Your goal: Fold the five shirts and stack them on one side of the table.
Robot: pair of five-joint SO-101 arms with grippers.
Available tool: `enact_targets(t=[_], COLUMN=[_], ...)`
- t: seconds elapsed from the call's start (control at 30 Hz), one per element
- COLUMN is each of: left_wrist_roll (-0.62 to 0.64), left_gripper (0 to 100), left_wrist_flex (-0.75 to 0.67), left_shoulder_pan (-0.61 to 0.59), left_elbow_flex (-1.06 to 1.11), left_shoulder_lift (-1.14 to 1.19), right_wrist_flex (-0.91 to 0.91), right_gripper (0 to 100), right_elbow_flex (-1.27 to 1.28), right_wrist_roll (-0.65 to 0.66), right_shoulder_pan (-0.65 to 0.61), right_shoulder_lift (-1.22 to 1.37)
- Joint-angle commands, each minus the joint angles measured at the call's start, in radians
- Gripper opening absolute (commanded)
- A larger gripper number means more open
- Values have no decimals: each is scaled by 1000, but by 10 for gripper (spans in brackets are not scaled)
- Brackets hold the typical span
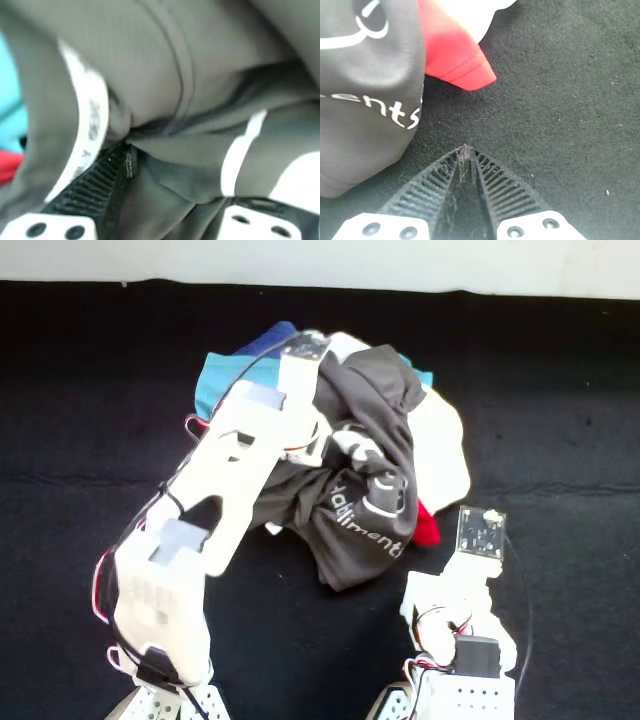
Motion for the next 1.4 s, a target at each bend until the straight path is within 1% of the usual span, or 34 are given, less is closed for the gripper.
enact_targets(t=[0.0,0.07,0.13,0.2,0.27,0.3,0.43,0.57,0.67,0.8,0.9,1.0,1.1,1.23,1.3,1.37], left_wrist_roll=[-98,-124,-132,-130,-130,-130,-127,-130,-130,-130,-132,-132,-132,-132,-161,-196], left_gripper=[268,154,0,34,4,11,8,8,8,8,8,8,8,13,57,142], left_wrist_flex=[31,103,161,213,259,293,473,626,692,712,709,709,710,717,717,718], left_shoulder_pan=[-50,-93,-156,-237,-337,-392,-653,-923,-1098,-1268,-1337,-1372,-1371,-1314,-1279,-1245], left_elbow_flex=[-42,-87,-131,-171,-217,-242,-397,-616,-760,-891,-997,-1106,-1171,-1162,-1129,-1098], left_shoulder_lift=[99,111,113,110,105,105,104,105,105,105,105,107,113,114,111,107], right_wrist_flex=[5,5,5,5,5,5,5,5,5,5,5,5,5,5,5,5], right_gripper=[9,9,9,9,9,9,9,9,9,9,9,9,9,9,9,9], right_elbow_flex=[128,128,128,128,128,128,128,128,128,128,128,128,128,128,128,128], right_wrist_roll=[-6,-6,-6,-6,-6,-6,-6,-6,-6,-6,-6,-6,-5,-8,-8,-8], right_shoulder_pan=[12,12,12,12,12,12,12,12,12,12,12,12,7,7,7,7], right_shoulder_lift=[-1,-1,-1,-1,-1,-1,-1,-1,-1,-1,-1,-1,-1,-1,-1,-1])
